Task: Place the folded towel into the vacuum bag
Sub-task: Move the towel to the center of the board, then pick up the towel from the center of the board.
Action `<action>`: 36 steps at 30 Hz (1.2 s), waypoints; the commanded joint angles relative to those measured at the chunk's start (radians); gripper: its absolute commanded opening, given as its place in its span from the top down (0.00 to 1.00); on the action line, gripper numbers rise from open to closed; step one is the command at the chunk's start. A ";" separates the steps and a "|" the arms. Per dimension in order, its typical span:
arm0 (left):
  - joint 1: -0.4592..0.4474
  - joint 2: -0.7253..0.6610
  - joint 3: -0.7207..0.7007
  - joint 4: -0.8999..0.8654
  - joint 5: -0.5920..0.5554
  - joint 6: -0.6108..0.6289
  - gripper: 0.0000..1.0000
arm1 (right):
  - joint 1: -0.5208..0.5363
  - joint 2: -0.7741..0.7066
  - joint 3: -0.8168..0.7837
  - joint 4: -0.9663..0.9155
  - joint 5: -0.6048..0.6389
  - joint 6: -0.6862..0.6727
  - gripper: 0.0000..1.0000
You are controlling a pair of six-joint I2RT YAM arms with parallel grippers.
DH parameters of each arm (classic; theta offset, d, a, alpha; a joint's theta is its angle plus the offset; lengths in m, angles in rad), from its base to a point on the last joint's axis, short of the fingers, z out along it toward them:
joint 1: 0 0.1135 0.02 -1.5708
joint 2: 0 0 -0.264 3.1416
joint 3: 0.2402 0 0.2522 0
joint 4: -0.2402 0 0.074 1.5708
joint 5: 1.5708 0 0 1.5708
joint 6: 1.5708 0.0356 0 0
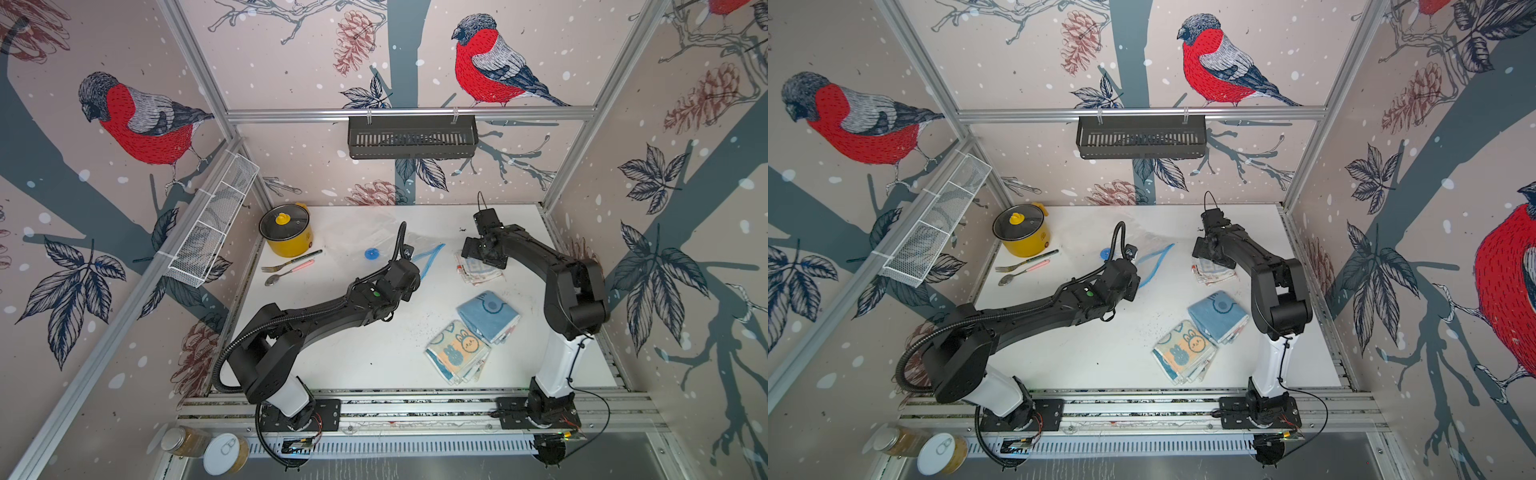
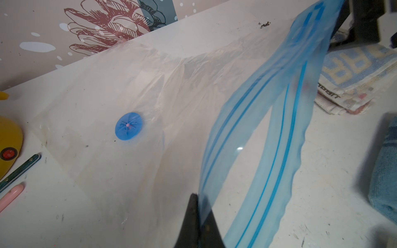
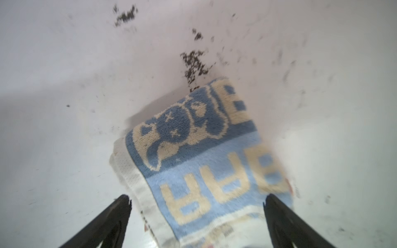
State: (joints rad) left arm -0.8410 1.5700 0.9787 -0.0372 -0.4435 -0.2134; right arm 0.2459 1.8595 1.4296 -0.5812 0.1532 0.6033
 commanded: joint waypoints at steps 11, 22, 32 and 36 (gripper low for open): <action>0.000 -0.013 0.011 -0.003 0.028 -0.033 1.00 | -0.120 -0.073 -0.132 -0.055 -0.208 0.259 0.03; -0.001 -0.003 0.011 -0.008 0.003 -0.031 1.00 | -0.099 0.024 -0.165 -0.002 -0.213 0.320 0.09; -0.001 0.010 0.012 -0.010 -0.015 -0.032 1.00 | -0.091 0.124 -0.142 0.017 -0.143 0.305 0.21; -0.001 0.013 0.012 -0.012 -0.023 -0.034 1.00 | -0.103 0.138 -0.174 0.050 -0.142 0.303 0.32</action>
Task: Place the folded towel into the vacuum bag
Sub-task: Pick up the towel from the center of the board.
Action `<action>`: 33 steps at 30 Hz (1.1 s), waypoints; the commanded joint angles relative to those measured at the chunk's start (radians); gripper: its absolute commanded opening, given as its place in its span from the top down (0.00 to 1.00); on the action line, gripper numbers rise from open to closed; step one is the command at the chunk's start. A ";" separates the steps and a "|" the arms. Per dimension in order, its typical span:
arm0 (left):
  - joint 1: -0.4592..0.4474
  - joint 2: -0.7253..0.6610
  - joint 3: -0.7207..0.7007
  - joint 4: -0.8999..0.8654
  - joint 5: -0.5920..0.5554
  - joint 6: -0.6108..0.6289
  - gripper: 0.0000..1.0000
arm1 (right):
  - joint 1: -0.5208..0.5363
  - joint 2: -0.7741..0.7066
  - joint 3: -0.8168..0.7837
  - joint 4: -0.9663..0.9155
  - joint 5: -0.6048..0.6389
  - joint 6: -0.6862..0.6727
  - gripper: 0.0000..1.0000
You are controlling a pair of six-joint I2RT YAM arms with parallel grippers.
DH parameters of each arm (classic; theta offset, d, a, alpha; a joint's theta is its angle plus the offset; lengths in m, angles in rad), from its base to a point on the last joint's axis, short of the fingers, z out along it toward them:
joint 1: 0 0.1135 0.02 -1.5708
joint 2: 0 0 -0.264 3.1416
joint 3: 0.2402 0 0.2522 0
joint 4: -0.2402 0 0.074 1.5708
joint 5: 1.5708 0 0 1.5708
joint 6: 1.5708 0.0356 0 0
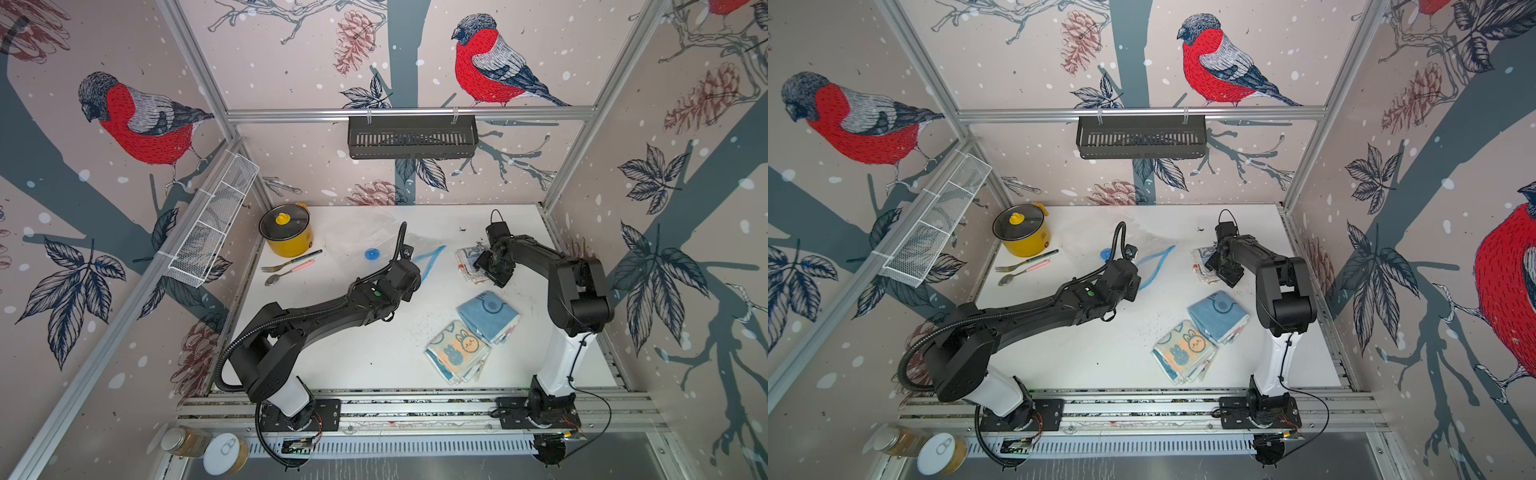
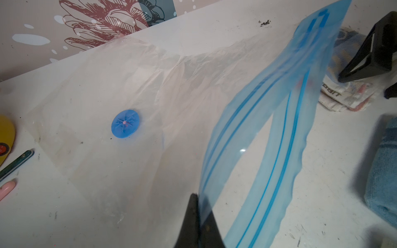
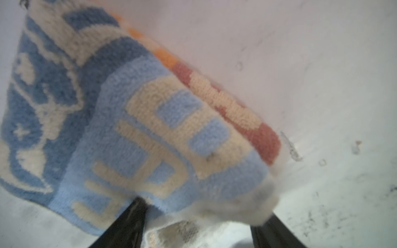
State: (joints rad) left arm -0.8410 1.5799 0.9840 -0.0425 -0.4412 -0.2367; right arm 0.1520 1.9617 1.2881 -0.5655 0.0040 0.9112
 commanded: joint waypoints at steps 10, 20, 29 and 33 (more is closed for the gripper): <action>-0.001 0.008 0.008 -0.007 -0.027 -0.020 1.00 | -0.017 0.046 -0.080 0.110 0.034 -0.063 0.67; -0.001 0.017 0.008 -0.007 -0.024 -0.032 1.00 | -0.016 -0.039 -0.214 0.297 -0.073 -0.145 0.97; 0.000 0.024 0.008 -0.010 -0.034 -0.046 1.00 | -0.023 -0.277 -0.340 0.512 -0.299 -0.227 1.00; 0.008 0.025 0.008 -0.016 -0.029 -0.068 1.00 | -0.021 -0.394 -0.427 0.621 -0.391 -0.214 1.00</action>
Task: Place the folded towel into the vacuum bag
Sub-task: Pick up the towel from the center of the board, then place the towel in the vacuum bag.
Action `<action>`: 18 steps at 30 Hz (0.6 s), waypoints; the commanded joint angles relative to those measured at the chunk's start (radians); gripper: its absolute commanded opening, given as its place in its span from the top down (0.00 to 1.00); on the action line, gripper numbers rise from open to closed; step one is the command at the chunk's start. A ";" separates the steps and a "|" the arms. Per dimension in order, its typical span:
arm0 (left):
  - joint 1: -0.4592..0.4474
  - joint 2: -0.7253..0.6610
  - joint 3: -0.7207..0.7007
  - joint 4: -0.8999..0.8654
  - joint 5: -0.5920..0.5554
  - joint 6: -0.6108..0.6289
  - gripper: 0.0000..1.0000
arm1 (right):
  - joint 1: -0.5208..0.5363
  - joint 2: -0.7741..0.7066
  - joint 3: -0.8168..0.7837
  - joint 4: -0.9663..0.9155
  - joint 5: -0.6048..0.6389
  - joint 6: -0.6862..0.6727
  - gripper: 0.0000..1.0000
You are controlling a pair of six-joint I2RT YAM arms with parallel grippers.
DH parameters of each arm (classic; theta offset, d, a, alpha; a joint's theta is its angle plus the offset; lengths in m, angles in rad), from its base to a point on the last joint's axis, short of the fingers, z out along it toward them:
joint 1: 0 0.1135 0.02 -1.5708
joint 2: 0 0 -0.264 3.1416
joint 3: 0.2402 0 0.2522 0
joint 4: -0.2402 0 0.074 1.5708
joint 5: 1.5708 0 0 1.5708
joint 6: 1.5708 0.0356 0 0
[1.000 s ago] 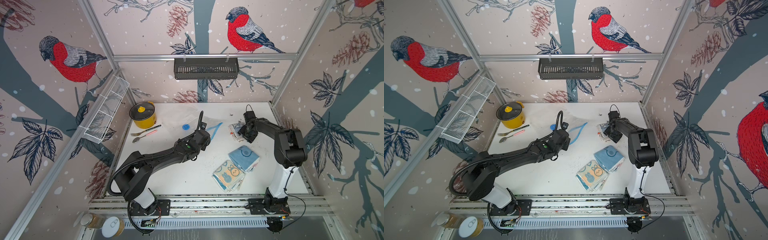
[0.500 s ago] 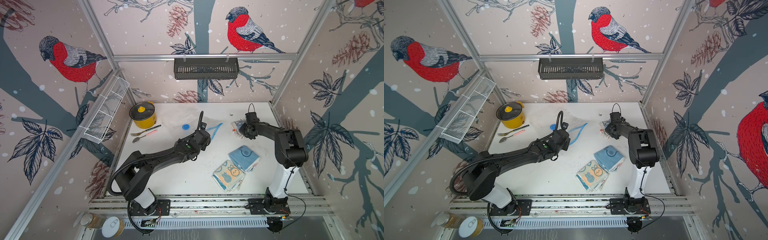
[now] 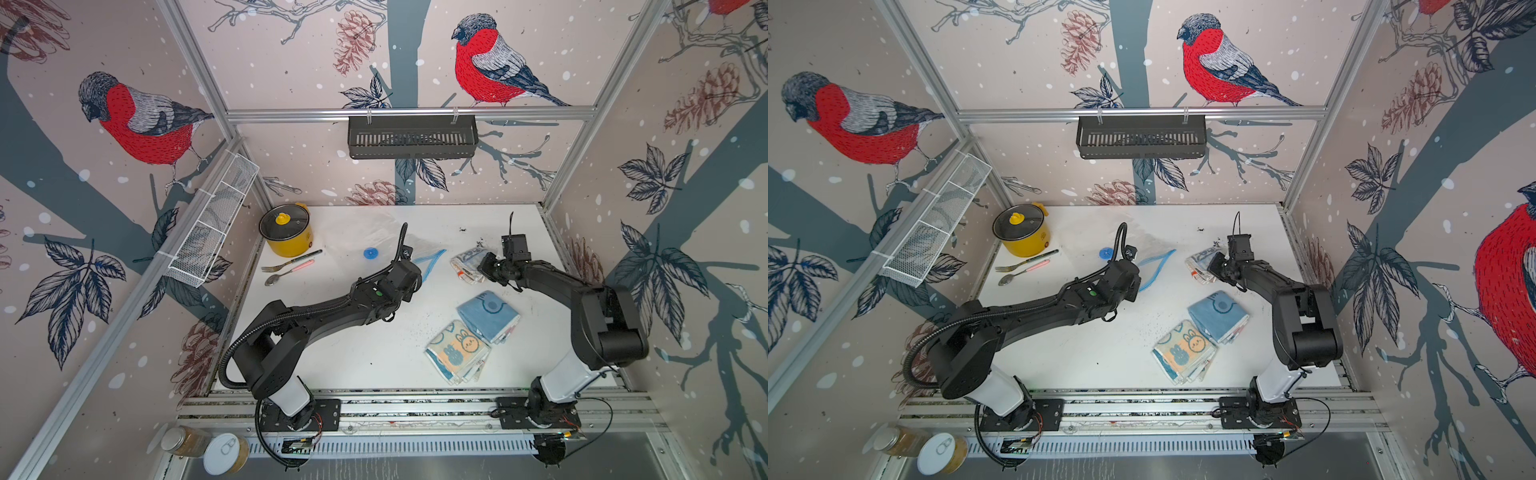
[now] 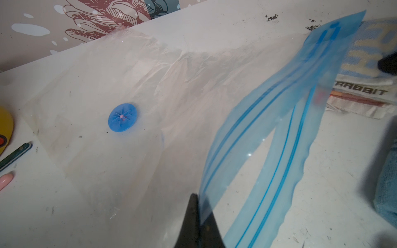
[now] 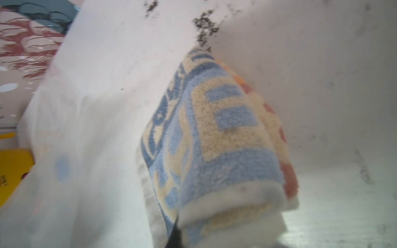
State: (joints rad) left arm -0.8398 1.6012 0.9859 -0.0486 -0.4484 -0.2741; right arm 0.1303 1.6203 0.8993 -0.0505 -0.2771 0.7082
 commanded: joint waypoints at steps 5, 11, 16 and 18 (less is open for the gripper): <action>0.018 -0.004 0.048 -0.026 -0.027 -0.026 1.00 | 0.000 -0.169 -0.089 0.116 -0.146 -0.024 1.00; 0.040 -0.013 0.067 -0.041 -0.027 -0.031 1.00 | 0.000 -0.295 -0.101 0.043 -0.188 -0.060 1.00; 0.044 0.002 0.089 -0.047 -0.028 0.002 1.00 | 0.013 -0.421 -0.085 -0.044 -0.241 -0.128 1.00; 0.045 0.007 0.092 -0.042 -0.027 0.007 1.00 | 0.031 -0.469 -0.074 -0.092 -0.260 -0.167 1.00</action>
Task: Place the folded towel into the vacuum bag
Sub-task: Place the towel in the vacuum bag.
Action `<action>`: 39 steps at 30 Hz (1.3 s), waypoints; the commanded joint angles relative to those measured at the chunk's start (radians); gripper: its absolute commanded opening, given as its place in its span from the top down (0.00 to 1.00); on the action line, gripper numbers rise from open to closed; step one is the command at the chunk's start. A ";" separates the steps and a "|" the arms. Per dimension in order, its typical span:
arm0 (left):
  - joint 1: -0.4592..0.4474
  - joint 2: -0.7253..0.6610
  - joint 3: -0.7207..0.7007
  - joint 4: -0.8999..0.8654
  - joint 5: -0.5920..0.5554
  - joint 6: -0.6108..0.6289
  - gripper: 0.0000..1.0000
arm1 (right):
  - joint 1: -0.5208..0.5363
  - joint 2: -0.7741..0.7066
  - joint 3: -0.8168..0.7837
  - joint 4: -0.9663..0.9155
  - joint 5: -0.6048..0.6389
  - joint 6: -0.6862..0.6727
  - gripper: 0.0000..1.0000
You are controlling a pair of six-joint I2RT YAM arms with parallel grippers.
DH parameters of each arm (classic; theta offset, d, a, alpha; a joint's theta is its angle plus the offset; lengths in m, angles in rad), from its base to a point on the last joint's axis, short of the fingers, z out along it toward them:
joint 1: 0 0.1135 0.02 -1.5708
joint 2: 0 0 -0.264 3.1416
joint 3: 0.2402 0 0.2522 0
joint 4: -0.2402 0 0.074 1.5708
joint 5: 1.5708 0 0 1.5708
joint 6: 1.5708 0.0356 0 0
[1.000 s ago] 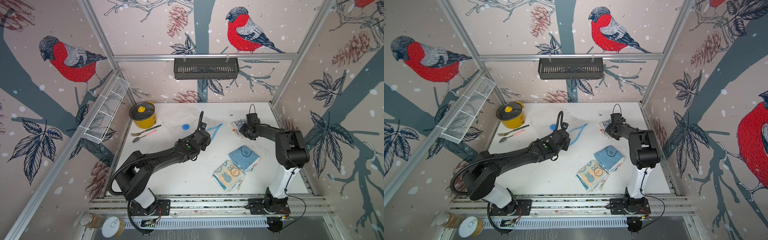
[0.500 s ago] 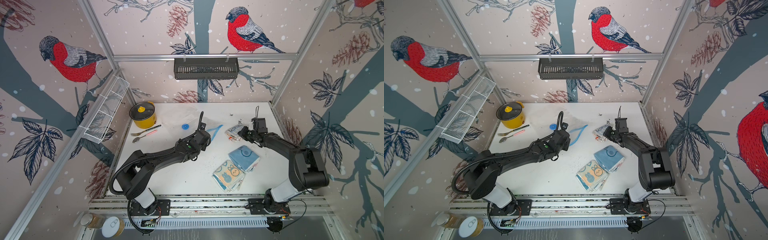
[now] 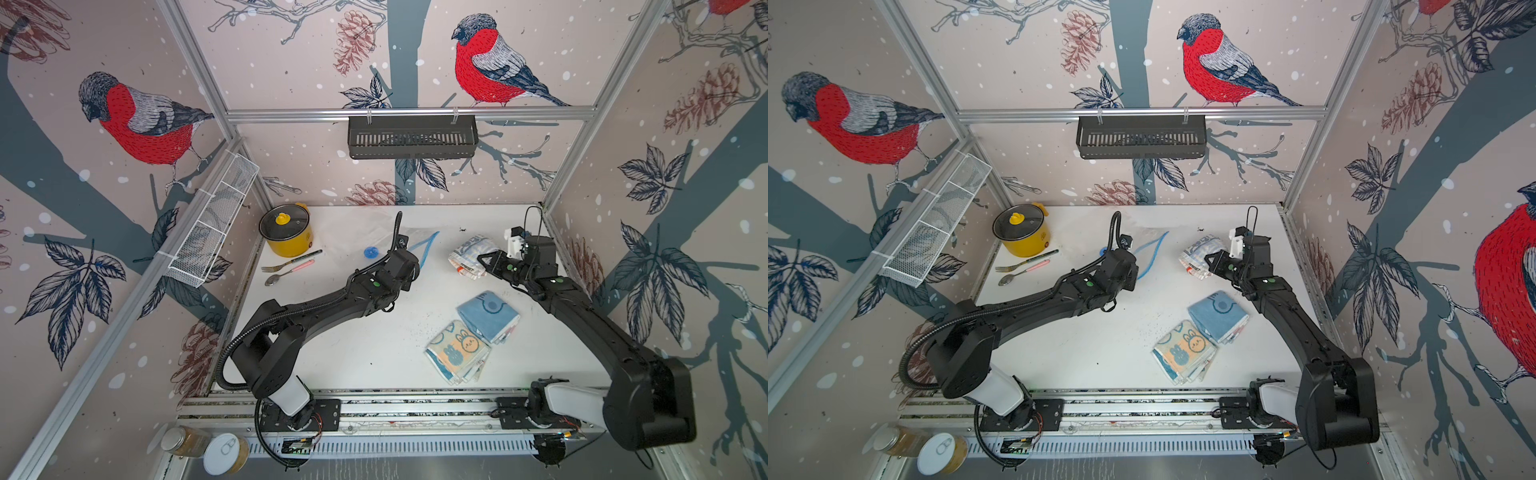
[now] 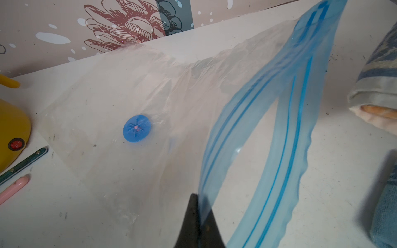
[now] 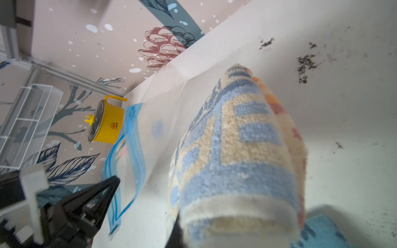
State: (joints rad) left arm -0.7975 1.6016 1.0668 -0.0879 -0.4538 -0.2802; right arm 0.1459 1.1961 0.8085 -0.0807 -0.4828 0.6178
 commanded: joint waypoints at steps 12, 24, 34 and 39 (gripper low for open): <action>0.009 0.027 0.036 0.034 0.134 0.102 1.00 | 0.241 -0.135 0.015 -0.128 -0.057 -0.228 1.00; 0.047 0.010 0.004 0.082 0.273 0.123 1.00 | 0.332 -0.019 0.041 -0.096 -0.074 -0.267 1.00; 0.047 -0.002 -0.016 0.096 0.294 0.136 1.00 | 0.311 0.107 0.085 -0.074 -0.218 -0.245 1.00; 0.046 -0.008 -0.025 0.091 0.312 0.138 1.00 | 0.250 0.152 0.096 -0.004 -0.276 -0.170 1.00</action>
State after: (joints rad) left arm -0.7509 1.6028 1.0454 -0.0311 -0.1577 -0.1497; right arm 0.4175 1.3357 0.8932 -0.1696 -0.6945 0.3977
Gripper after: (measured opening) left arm 0.049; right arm 0.095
